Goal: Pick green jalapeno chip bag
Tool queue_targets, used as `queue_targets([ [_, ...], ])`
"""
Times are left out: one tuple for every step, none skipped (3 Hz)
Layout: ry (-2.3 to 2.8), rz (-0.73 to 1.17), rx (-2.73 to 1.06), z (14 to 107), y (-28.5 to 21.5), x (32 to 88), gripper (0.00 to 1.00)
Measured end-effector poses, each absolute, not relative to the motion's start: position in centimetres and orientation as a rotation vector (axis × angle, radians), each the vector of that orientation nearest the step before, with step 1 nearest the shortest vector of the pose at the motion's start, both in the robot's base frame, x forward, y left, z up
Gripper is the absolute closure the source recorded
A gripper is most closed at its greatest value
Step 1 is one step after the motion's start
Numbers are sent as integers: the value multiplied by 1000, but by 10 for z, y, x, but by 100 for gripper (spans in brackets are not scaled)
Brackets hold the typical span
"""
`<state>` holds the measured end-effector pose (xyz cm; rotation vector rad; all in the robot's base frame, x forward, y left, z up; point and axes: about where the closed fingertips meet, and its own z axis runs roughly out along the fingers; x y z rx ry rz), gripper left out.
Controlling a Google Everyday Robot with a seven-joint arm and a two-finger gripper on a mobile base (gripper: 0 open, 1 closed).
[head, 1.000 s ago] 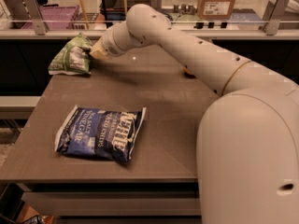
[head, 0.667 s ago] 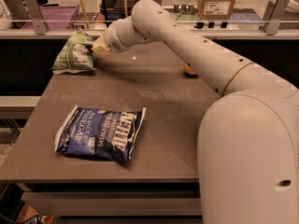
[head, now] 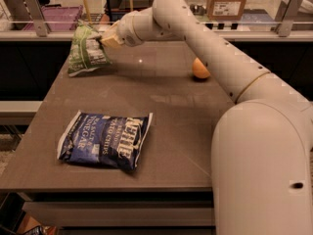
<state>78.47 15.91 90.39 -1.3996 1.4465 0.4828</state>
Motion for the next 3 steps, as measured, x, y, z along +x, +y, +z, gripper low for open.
queue_targets([
  [1428,459,-1391,922,149,780,100],
  [1457,385,-1400,945,141,766,100],
  [1480,326,-1396,968,133,752,100],
])
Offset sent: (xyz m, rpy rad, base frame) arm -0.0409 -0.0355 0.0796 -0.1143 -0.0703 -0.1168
